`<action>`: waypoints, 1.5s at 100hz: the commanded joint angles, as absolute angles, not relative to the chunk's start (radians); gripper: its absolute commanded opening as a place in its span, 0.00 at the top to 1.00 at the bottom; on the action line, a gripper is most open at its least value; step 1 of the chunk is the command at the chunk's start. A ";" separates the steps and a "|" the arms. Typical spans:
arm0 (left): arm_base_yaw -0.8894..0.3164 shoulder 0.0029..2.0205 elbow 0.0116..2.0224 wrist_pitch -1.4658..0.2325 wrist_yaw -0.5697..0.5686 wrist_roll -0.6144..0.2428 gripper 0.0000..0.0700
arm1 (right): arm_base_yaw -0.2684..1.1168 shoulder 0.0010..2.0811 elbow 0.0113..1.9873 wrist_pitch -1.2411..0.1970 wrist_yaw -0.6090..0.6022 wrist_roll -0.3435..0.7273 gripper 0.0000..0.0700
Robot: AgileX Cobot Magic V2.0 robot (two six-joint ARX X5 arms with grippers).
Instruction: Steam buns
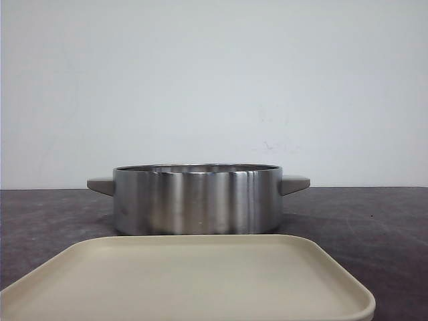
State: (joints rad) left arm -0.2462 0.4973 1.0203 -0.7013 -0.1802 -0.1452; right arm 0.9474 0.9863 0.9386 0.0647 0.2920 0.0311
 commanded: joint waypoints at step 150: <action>-0.247 0.501 1.037 -0.688 -0.180 -0.139 0.97 | 0.157 0.024 0.049 -0.065 0.051 -0.015 0.95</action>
